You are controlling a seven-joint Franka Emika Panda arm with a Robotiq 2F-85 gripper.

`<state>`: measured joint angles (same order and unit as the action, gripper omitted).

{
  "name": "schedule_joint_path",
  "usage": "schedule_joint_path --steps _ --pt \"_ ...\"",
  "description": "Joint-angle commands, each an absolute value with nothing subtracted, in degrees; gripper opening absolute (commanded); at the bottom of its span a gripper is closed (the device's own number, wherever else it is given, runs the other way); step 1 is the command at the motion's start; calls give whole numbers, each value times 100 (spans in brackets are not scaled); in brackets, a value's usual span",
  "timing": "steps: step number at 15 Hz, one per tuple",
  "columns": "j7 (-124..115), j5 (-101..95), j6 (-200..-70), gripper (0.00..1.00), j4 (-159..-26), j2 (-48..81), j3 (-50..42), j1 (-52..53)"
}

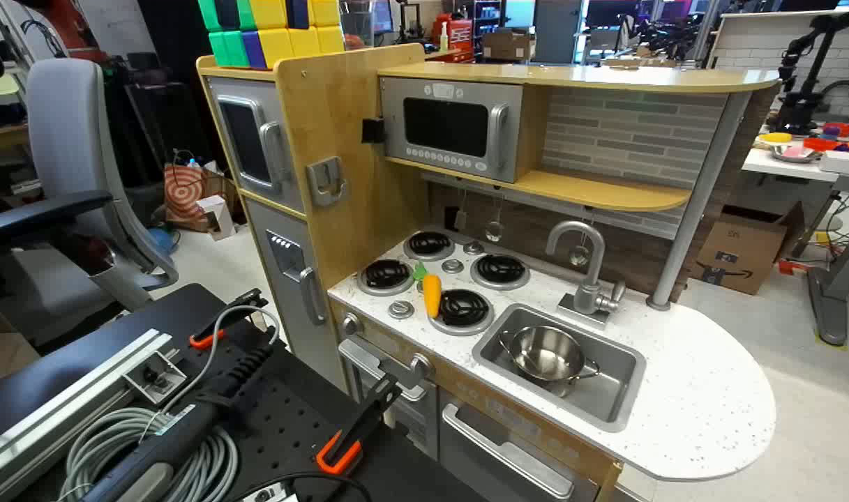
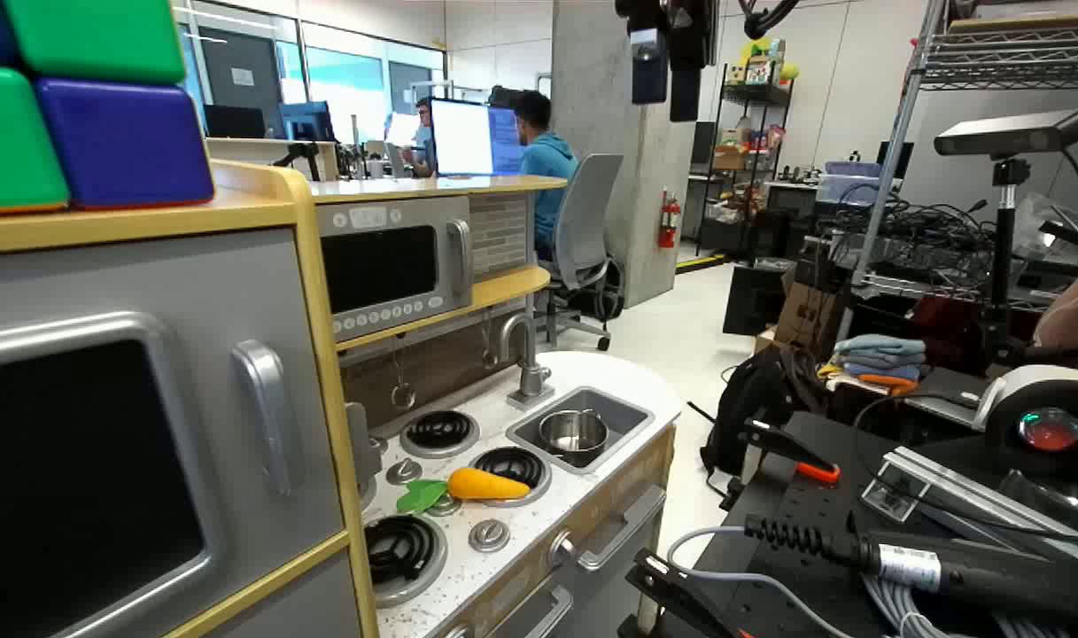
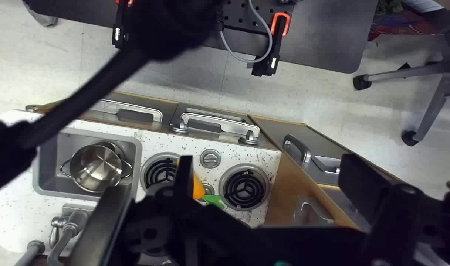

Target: Put the carrot plush inside the pot in the sink

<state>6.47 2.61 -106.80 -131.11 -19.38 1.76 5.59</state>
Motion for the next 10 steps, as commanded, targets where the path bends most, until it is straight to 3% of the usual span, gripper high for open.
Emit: schedule_joint_path --steps 1,10 --pt "654 271 -10669 100 -13098 -1935 209 523" --pt "766 228 -14192 100 -13724 104 115 342"
